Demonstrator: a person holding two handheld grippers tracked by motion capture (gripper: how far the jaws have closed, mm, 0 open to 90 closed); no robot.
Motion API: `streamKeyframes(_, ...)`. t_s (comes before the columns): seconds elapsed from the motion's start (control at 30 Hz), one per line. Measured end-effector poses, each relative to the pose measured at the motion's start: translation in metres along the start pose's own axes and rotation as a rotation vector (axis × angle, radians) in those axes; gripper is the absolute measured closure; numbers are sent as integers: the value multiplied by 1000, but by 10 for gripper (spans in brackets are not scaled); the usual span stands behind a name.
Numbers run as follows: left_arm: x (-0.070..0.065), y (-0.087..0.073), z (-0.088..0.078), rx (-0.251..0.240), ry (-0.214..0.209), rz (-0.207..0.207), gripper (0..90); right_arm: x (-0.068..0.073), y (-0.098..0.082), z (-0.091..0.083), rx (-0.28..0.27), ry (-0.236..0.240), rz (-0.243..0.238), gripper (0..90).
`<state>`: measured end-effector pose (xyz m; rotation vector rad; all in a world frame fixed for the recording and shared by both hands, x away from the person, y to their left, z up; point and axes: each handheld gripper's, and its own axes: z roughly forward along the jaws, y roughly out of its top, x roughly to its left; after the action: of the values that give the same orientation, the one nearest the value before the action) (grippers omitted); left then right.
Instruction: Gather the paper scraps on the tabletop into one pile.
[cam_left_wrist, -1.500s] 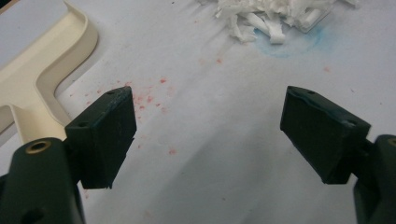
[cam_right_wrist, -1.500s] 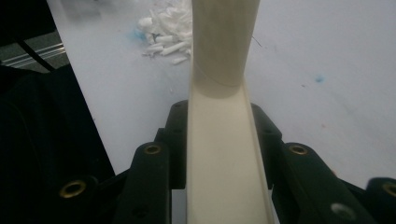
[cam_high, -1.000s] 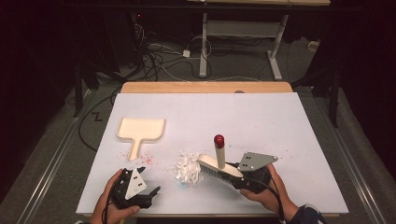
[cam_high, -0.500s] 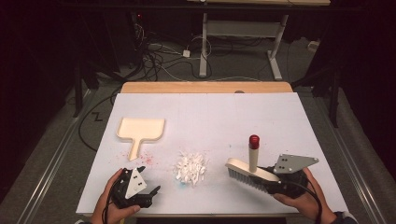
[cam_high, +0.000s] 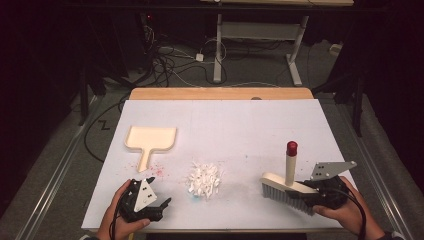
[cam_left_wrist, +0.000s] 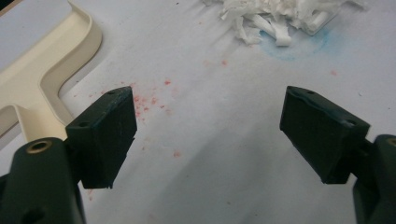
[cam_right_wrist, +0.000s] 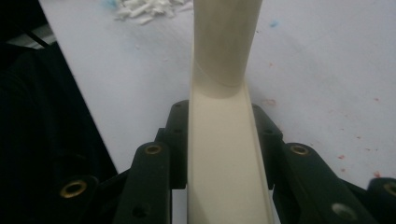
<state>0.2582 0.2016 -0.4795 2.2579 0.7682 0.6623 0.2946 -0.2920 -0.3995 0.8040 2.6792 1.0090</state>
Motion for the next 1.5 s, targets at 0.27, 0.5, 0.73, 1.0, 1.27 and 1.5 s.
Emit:
streamKeyframes(0.27,2,0,1,-4,-1,-13,177,-33,16,15,79,10,-19,641)
streamKeyframes(0.5,0,0,1,3,-11,-1,177,-61,27,33,153,-20,-30,546)
streamKeyframes(0.73,0,0,2,-3,-17,-4,177,-79,35,38,161,-220,-23,520)
streamKeyframes(1.0,-1,1,1,-8,-20,1,177,-76,34,43,73,-425,-51,492)
streamKeyframes(1.27,1,2,-1,-20,13,2,168,-64,33,18,-263,-481,-13,396)
streamKeyframes(1.5,0,4,-4,-50,44,9,162,-46,24,2,-405,-491,25,308)
